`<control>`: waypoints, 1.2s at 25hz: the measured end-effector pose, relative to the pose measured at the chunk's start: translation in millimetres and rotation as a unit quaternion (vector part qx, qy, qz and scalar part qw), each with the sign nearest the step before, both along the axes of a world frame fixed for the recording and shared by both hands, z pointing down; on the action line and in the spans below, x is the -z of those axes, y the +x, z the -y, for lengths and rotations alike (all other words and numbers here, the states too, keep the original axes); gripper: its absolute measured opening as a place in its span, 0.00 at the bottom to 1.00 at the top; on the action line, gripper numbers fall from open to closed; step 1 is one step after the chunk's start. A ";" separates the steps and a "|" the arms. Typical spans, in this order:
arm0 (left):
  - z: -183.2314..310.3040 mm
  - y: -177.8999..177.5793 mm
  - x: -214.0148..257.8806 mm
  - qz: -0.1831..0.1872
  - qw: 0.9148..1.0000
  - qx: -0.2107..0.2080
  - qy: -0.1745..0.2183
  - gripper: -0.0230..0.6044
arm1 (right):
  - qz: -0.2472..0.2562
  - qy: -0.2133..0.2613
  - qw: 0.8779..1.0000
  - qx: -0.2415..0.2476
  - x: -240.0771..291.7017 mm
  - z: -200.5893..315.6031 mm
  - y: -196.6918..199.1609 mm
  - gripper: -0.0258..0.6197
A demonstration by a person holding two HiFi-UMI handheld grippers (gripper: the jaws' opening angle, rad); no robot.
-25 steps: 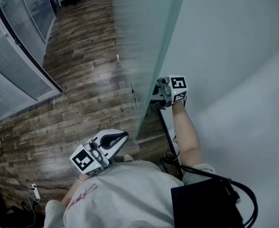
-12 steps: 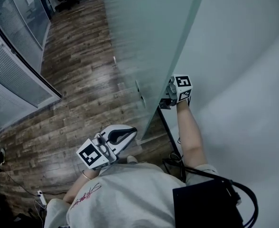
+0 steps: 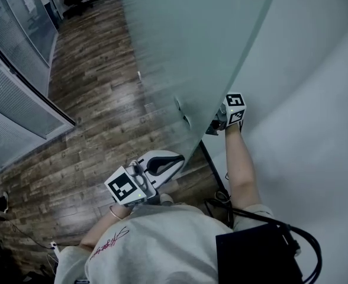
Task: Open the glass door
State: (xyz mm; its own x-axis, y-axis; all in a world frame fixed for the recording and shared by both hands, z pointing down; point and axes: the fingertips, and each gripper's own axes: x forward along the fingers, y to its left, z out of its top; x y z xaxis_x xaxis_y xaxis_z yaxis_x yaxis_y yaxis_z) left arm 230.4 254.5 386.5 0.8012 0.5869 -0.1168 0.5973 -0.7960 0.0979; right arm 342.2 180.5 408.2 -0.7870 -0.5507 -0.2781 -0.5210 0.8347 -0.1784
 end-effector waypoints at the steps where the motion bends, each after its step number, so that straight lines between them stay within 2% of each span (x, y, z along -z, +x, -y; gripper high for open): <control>1: -1.2 2.2 -0.2 0.000 1.000 -0.002 0.000 0.07 | 0.004 0.000 1.000 -0.004 -1.4 -1.1 3.3 0.25; 6: -7.4 13.0 -7.6 0.004 1.000 -0.007 -0.005 0.07 | 0.009 0.014 1.000 -0.027 6.1 -8.1 15.2 0.25; 10: -10.9 19.2 -15.7 0.016 1.000 -0.007 0.008 0.07 | 0.015 0.012 0.999 -0.036 6.1 -13.8 23.1 0.25; 20: -16.7 20.6 -13.6 0.021 1.000 -0.019 -0.002 0.07 | 0.018 0.007 0.998 -0.064 9.3 -26.0 41.8 0.25; 30: -23.7 16.1 -22.1 0.033 0.999 -0.024 -0.007 0.07 | 0.052 0.020 0.995 -0.088 10.5 -38.3 59.8 0.25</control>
